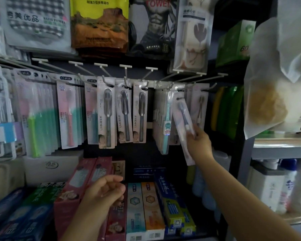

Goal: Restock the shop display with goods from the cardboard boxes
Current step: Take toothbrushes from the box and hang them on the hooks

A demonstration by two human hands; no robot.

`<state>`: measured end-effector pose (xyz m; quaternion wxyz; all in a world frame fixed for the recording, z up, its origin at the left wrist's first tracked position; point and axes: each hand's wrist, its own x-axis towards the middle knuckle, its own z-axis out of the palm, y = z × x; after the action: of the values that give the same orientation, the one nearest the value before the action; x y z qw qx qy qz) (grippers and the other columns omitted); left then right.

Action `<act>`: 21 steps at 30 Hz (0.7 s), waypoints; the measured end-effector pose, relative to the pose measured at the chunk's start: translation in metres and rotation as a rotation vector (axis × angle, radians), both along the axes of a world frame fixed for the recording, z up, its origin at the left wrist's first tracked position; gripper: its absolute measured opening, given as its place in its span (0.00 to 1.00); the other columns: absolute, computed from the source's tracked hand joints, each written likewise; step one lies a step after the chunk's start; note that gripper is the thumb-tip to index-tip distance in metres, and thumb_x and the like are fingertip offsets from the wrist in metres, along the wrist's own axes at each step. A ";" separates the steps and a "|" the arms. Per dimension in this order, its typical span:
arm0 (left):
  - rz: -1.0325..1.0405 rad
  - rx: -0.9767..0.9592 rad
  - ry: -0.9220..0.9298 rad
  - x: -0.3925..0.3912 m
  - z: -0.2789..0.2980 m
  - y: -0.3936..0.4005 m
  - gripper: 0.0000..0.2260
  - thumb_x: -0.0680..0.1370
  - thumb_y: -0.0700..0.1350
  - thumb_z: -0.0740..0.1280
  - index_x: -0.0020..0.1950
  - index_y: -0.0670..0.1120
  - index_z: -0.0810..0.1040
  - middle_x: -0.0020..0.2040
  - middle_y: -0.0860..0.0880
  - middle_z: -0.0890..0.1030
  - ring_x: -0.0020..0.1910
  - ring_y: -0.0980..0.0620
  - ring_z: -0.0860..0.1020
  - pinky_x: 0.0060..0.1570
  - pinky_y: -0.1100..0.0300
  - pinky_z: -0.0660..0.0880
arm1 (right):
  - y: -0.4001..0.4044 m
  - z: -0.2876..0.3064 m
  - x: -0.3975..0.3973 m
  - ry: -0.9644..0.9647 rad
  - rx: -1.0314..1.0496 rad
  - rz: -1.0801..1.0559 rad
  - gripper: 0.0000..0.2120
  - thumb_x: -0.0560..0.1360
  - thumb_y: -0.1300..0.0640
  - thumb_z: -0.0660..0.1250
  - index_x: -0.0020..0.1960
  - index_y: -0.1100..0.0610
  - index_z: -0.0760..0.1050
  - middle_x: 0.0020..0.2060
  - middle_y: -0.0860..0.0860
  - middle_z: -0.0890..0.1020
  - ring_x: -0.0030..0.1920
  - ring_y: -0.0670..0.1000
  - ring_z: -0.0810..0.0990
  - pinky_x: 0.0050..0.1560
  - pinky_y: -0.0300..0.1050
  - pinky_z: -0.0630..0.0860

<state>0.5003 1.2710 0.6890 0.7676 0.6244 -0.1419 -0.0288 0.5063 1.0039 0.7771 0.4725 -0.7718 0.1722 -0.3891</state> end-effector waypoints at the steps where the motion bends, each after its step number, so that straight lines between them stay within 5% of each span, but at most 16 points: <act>1: 0.002 0.006 0.004 0.001 0.000 0.001 0.08 0.74 0.29 0.67 0.47 0.41 0.80 0.30 0.51 0.81 0.32 0.51 0.78 0.36 0.56 0.74 | 0.000 0.009 0.002 -0.015 -0.026 -0.001 0.20 0.82 0.56 0.56 0.74 0.53 0.65 0.67 0.55 0.74 0.64 0.57 0.74 0.61 0.44 0.71; 12: 0.036 -0.007 0.025 0.000 0.005 0.018 0.07 0.74 0.30 0.67 0.47 0.40 0.80 0.31 0.48 0.80 0.31 0.49 0.78 0.36 0.55 0.73 | 0.002 0.017 0.028 -0.089 0.021 -0.022 0.16 0.82 0.57 0.56 0.69 0.54 0.70 0.53 0.54 0.78 0.48 0.51 0.75 0.49 0.43 0.71; 21: 0.064 -0.018 0.046 -0.002 0.003 0.025 0.06 0.74 0.31 0.67 0.46 0.40 0.80 0.32 0.45 0.81 0.32 0.48 0.77 0.39 0.53 0.74 | 0.007 0.010 0.045 -0.097 0.175 -0.063 0.17 0.81 0.53 0.59 0.68 0.56 0.71 0.55 0.52 0.78 0.56 0.56 0.78 0.59 0.51 0.76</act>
<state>0.4983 1.2960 0.6918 0.7768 0.6209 -0.1041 -0.0172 0.5517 1.0108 0.7869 0.5335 -0.7021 0.2064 -0.4241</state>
